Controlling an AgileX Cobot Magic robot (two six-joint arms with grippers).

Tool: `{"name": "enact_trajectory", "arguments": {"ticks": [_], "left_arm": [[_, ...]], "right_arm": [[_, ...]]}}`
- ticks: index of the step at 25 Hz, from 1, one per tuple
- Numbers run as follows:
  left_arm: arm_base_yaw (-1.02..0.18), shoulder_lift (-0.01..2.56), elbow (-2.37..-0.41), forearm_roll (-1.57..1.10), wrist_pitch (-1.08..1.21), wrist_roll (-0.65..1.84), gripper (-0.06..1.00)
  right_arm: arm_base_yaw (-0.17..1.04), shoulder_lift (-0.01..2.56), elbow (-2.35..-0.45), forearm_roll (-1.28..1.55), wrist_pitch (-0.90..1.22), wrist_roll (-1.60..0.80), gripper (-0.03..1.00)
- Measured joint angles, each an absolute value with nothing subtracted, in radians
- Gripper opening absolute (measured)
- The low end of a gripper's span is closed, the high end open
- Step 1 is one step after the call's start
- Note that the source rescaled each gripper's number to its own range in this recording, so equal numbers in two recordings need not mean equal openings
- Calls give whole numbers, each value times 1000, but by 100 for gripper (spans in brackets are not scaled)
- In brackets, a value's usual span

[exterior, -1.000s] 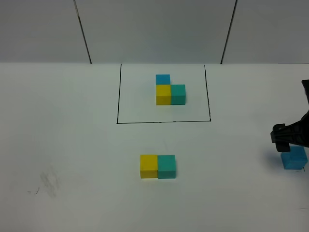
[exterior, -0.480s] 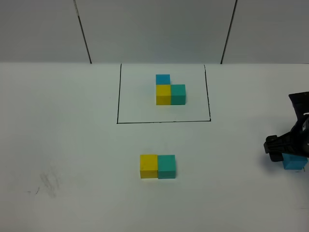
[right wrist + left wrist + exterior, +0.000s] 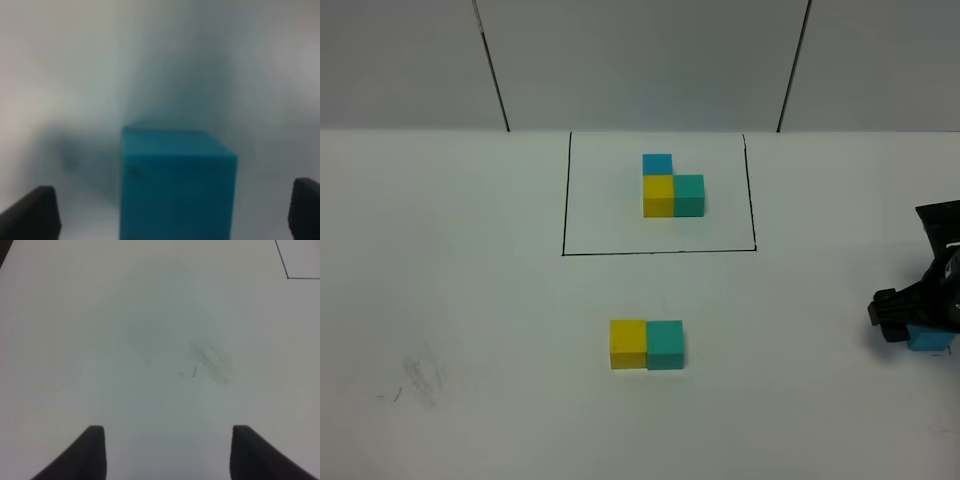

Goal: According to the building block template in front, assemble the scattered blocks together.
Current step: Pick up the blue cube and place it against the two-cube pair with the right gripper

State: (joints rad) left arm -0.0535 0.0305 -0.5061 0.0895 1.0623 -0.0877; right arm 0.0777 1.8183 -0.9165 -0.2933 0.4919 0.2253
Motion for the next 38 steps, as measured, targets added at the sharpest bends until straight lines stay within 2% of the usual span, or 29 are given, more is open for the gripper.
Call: {"name": "enact_trajectory", "arguments": {"ticks": [9,25,28,31,32,38], "left_arm": [[-53,30,-506,90,1063,-88,20],[-53,30,-506,90,1063,-88,20],[-53,30,-506,90,1063,-88,20],[-53,30,-506,90,1063,-88,20],[-53,30,-506,90,1063,-88,20],[-53,30,-506,90,1063,-88,20]], "right_arm": [[78,1819,-916,-293,471,208,60],[78,1863,-916,-277,476,200,39],[78,1863,-916,-270,474,199,27],[78,1863,-916,-270,472,199,5],[78,1863,-916,-270,470,199,1],[78,1832,-916,-311,480,181,1]]}}
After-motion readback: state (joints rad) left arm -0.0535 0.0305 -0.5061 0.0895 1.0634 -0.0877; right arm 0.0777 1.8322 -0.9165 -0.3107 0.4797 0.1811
